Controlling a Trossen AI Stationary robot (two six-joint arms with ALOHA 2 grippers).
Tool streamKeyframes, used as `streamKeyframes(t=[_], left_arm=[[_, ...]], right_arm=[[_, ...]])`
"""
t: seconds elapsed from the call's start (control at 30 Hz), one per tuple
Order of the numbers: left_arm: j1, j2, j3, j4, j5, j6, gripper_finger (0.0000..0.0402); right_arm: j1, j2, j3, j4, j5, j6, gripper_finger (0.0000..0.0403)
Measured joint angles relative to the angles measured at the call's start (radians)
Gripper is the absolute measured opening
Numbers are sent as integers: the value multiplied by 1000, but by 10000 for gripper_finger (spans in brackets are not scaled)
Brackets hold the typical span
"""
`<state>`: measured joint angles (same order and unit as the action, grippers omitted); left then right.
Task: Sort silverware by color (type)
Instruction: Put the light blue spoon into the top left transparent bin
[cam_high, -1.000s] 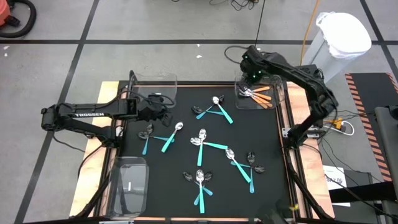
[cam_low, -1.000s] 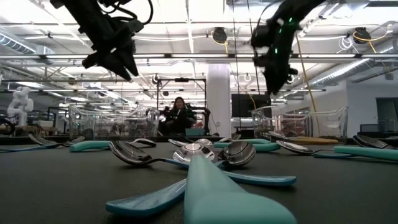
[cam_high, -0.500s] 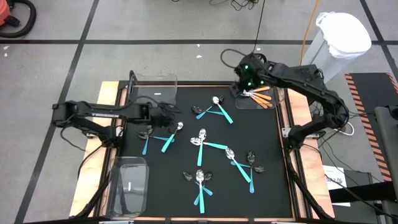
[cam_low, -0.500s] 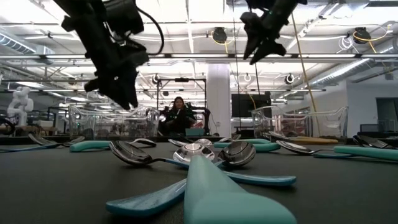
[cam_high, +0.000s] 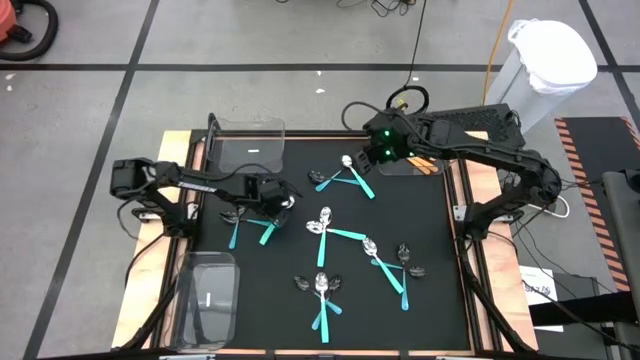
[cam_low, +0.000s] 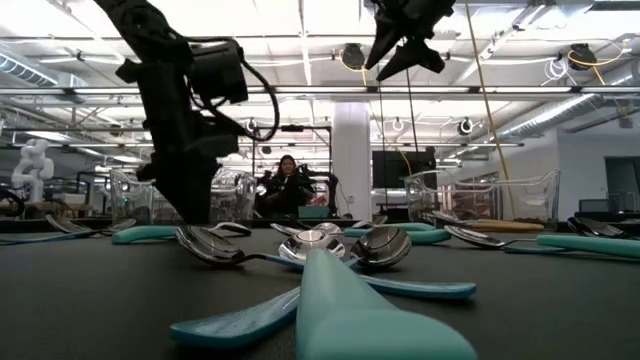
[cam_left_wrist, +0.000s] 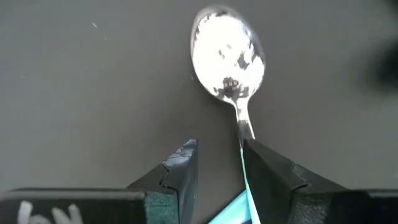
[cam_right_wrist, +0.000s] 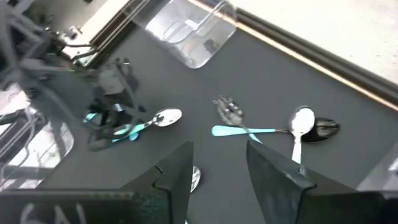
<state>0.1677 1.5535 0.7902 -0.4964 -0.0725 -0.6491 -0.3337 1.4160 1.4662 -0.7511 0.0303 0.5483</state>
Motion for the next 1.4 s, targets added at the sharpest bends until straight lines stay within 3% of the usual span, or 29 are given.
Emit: streamKeyframes(t=[0.4,0.6,0.8,1.0,1.1,1.23,1.4], left_arm=[[0,73,1,178,81,0,129],[1,51,1,183,120,-158,129],[-33,24,3,371,153,-210,157],[-87,101,0,360,14,-218,222],[-84,126,2,356,-6,-266,235],[-85,135,5,355,-36,-285,227],[-91,136,6,276,-116,-262,172]], right_arm=[[65,1,0,-5,52,26,144],[84,0,0,-1,52,43,144],[88,0,0,-4,50,47,144],[87,0,0,-9,48,37,144],[87,-1,0,-11,47,34,144],[87,-1,0,-10,46,11,144],[84,-1,0,-9,47,-9,144]])
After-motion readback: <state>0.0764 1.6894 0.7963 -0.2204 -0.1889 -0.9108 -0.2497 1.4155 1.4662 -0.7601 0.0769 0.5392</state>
